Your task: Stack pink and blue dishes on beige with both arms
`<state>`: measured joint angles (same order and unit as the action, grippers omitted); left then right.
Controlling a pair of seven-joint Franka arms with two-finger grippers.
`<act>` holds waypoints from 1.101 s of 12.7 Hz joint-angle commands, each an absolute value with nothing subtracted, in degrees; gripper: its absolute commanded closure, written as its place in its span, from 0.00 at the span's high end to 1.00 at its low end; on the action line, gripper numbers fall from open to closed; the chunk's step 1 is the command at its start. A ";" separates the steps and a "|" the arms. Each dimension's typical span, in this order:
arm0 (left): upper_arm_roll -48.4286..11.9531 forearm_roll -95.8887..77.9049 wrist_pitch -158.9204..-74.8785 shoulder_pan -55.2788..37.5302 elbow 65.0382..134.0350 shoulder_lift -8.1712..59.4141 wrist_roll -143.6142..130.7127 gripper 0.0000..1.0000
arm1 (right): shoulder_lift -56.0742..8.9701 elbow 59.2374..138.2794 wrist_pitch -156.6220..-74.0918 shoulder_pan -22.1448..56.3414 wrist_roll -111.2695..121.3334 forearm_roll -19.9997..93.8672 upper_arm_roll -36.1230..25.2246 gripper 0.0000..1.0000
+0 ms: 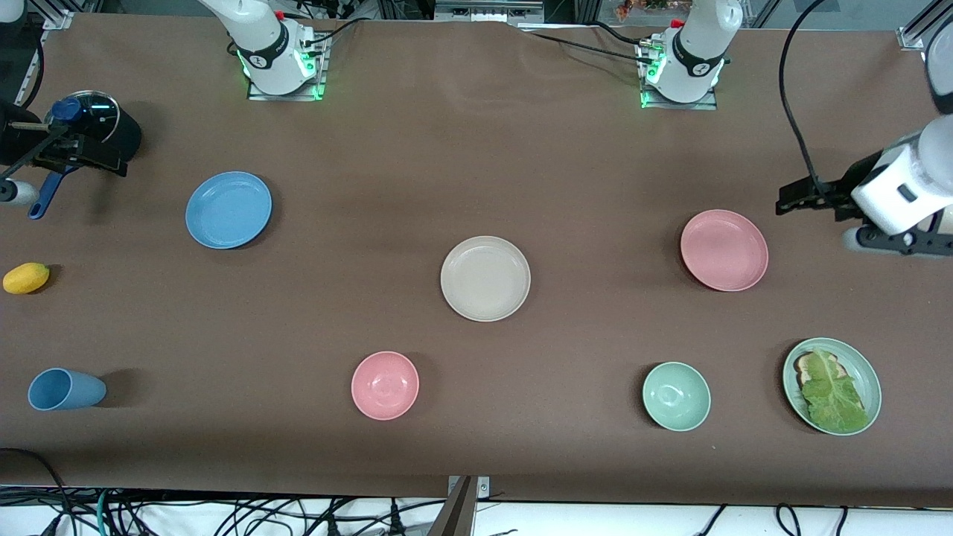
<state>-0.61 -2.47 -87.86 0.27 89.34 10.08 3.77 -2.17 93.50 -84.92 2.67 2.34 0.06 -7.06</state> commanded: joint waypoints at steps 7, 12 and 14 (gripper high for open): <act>-0.27 -5.10 -92.62 5.54 90.60 17.49 9.11 1.00 | -3.69 92.55 -82.71 2.90 2.37 0.00 -7.12 1.00; 8.42 -9.57 -106.13 3.61 104.20 14.25 22.91 1.00 | -3.69 92.55 -82.71 2.90 2.55 0.00 -7.12 1.00; 10.45 -11.77 -111.42 3.08 109.23 13.89 27.23 1.00 | -3.69 92.55 -82.71 2.90 2.55 0.00 -7.12 1.00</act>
<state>8.47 -9.58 -107.00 4.56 102.53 17.21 23.11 -3.86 93.47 -83.90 2.81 2.35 0.05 -7.04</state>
